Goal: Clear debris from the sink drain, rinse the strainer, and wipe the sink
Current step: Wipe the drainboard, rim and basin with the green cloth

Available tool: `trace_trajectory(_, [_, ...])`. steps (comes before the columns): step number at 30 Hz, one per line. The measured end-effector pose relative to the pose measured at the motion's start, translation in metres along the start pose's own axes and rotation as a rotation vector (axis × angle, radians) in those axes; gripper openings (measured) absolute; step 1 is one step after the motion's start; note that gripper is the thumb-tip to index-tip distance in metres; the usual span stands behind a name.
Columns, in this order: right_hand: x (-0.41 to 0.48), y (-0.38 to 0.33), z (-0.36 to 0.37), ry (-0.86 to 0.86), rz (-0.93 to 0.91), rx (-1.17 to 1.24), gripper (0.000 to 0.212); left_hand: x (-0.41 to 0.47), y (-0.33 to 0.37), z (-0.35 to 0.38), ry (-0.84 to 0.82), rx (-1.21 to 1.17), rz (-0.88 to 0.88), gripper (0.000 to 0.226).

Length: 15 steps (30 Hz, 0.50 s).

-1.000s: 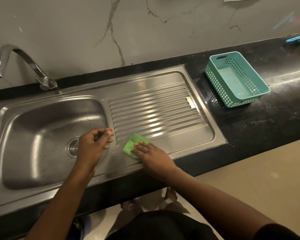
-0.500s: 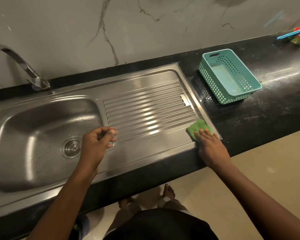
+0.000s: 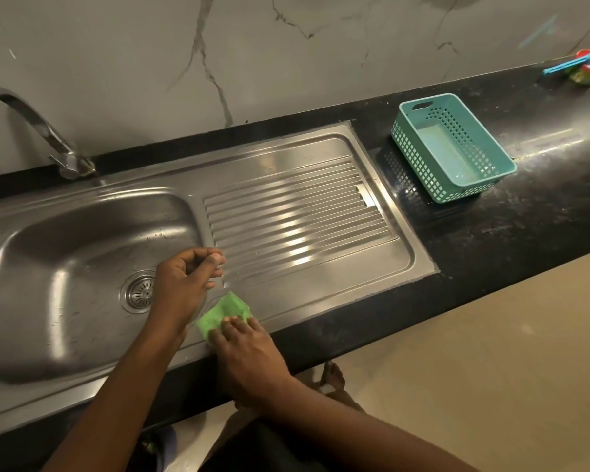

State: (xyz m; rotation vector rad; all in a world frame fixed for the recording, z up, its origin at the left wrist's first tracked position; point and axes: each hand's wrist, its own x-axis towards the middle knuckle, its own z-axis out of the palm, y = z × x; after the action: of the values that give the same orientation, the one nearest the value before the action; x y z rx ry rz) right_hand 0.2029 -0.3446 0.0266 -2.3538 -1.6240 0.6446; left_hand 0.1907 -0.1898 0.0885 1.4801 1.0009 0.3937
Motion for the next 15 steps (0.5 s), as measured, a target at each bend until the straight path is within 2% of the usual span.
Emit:
trace_trajectory(4, [-0.007,0.031,-0.003,0.053,-0.12,-0.054,0.051,0.001,-0.002,-0.008,0.021,0.0,0.004,0.009])
trace_trajectory(6, [-0.02,0.063,-0.008,0.087,-0.109,-0.111,0.051,0.0,-0.004,-0.008,0.03,0.0,-0.002,0.009])
trace_trajectory(12, [-0.063,0.182,-0.061,0.201,0.242,-0.199,0.049,-0.003,-0.008,-0.003,0.038,-0.006,-0.024,0.011])
trace_trajectory(15, [-0.069,0.224,-0.088,0.174,0.374,-0.219,0.058,-0.005,-0.009,0.0,0.059,-0.03,-0.036,0.01])
